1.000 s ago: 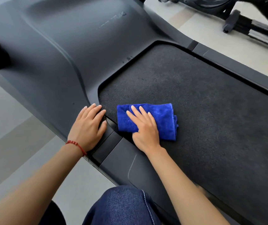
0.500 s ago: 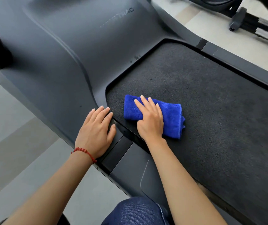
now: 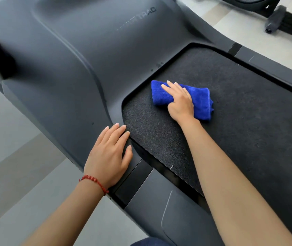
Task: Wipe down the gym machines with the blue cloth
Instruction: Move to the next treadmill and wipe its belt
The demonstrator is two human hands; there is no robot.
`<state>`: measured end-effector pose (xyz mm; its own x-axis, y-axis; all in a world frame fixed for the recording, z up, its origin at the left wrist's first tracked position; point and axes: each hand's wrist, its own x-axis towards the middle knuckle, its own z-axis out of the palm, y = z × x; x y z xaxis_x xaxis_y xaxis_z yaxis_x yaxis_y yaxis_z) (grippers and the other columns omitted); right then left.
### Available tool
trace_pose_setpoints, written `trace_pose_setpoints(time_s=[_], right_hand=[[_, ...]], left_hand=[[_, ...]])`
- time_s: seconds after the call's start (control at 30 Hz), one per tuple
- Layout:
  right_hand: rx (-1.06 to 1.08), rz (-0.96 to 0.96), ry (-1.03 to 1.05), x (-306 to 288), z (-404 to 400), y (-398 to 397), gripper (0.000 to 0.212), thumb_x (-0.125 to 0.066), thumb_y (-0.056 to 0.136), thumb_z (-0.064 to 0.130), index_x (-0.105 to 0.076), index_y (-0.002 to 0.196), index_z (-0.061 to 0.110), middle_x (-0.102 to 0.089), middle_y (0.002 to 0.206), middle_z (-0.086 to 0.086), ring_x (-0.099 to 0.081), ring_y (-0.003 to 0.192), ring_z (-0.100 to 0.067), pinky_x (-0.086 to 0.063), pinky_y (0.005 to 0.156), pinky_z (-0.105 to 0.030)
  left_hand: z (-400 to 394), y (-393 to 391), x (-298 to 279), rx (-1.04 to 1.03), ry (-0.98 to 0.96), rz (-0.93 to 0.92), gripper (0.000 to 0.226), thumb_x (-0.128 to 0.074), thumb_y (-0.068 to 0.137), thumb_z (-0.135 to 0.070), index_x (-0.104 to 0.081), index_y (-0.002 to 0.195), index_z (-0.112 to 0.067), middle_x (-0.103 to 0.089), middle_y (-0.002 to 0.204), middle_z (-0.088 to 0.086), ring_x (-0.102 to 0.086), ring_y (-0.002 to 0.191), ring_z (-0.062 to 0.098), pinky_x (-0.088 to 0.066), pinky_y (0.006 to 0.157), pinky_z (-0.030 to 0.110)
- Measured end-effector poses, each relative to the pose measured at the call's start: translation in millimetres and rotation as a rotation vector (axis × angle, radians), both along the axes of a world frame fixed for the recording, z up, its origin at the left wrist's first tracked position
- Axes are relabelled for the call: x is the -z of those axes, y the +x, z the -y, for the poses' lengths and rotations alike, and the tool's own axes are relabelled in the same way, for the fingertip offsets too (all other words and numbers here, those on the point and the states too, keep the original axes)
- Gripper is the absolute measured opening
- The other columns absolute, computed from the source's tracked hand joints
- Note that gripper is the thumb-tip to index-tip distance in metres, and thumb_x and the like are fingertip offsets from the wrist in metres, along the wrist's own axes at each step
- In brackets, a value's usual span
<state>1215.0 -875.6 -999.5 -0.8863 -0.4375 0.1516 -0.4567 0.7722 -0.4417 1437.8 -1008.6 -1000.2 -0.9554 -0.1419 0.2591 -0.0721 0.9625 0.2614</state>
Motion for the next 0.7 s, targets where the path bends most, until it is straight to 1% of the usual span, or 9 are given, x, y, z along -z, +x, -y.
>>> trace_pose_setpoints(time_s=[0.17,0.3,0.4,0.53,0.7], right_hand=[[0.021,0.0,-0.01,0.5,9.2,-38.3,0.076,-0.037,0.069,-0.01,-0.045,0.136,0.026,-0.035,0.147,0.005,-0.021,0.14,-0.013,-0.006,0.115,-0.027],[0.028,-0.011,-0.023,1.3,11.5,-44.9,0.075,-0.037,0.07,-0.01,-0.045,0.136,0.025,-0.036,0.147,0.005,-0.021,0.14,-0.013,-0.006,0.115,-0.029],[0.029,-0.021,-0.009,3.2,10.9,-35.2,0.075,-0.038,0.071,-0.01,-0.042,0.138,0.024,-0.033,0.149,0.007,-0.019,0.14,-0.012,-0.004,0.115,-0.028],[0.014,-0.026,0.024,2.0,9.8,-20.5,0.074,-0.04,0.073,-0.007,-0.039,0.139,0.024,-0.029,0.15,0.007,-0.016,0.141,-0.012,-0.002,0.114,-0.027],[-0.012,-0.022,0.01,0.3,15.1,14.3,0.074,-0.043,0.071,-0.006,-0.04,0.139,0.024,-0.031,0.15,0.007,-0.016,0.141,-0.013,-0.003,0.114,-0.028]], left_hand=[[0.5,-0.7,1.7,-0.001,0.011,-0.005,0.046,-0.037,0.088,-0.027,-0.064,0.113,0.001,-0.06,0.123,0.014,-0.049,0.121,0.029,-0.021,0.11,0.036],[0.7,-1.6,2.2,0.002,0.013,-0.006,0.046,-0.037,0.088,-0.027,-0.064,0.114,0.001,-0.059,0.124,0.013,-0.048,0.122,0.027,-0.02,0.111,0.035],[0.4,-0.5,2.5,0.0,0.015,-0.001,0.046,-0.037,0.089,-0.027,-0.064,0.114,0.001,-0.059,0.125,0.013,-0.045,0.123,0.026,-0.02,0.111,0.035],[0.5,-0.6,2.0,-0.01,0.011,0.002,0.047,-0.036,0.089,-0.028,-0.064,0.113,0.001,-0.059,0.124,0.014,-0.048,0.122,0.028,-0.022,0.11,0.037],[-0.3,-0.5,1.3,-0.024,0.016,0.0,0.047,-0.036,0.088,-0.027,-0.065,0.111,0.001,-0.061,0.121,0.015,-0.051,0.12,0.03,-0.025,0.106,0.041]])
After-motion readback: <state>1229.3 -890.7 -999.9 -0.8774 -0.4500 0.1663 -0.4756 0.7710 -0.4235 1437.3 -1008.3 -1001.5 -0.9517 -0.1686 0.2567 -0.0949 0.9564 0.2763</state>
